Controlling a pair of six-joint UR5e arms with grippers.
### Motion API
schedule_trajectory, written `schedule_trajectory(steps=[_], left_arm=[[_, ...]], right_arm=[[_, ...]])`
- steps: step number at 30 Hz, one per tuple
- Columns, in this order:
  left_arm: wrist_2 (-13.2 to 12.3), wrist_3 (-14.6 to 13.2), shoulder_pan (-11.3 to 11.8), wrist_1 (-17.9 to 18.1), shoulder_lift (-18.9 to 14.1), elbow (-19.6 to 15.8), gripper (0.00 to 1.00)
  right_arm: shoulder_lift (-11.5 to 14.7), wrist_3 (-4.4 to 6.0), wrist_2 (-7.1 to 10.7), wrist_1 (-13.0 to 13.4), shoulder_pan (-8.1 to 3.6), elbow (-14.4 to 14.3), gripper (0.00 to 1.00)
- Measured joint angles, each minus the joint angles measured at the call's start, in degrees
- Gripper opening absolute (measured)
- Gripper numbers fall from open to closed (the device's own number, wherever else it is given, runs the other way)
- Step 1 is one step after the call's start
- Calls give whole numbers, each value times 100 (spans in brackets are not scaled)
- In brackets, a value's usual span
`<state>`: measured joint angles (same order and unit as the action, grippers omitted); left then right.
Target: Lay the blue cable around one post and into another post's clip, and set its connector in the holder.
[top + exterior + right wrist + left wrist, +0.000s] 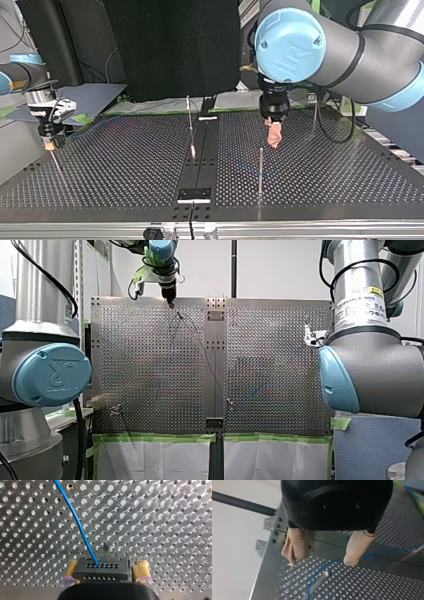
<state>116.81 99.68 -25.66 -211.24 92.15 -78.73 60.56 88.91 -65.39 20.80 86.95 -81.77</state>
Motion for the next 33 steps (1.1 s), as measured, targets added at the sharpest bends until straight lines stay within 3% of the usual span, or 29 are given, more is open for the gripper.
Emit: schedule_trajectory(steps=[5, 15, 20, 33], left_arm=[[200, -259, 16, -196, 0, -3, 100], [624, -727, 40, -220, -1, -3, 100], [629, -944, 30, -181, -1, -3, 100], [596, -999, 44, -176, 0, -3, 100]], right_arm=[[0, 0, 0, 0, 0, 0, 87], [0, 0, 0, 0, 0, 0, 87], [0, 0, 0, 0, 0, 1, 87], [0, 0, 0, 0, 0, 0, 87]])
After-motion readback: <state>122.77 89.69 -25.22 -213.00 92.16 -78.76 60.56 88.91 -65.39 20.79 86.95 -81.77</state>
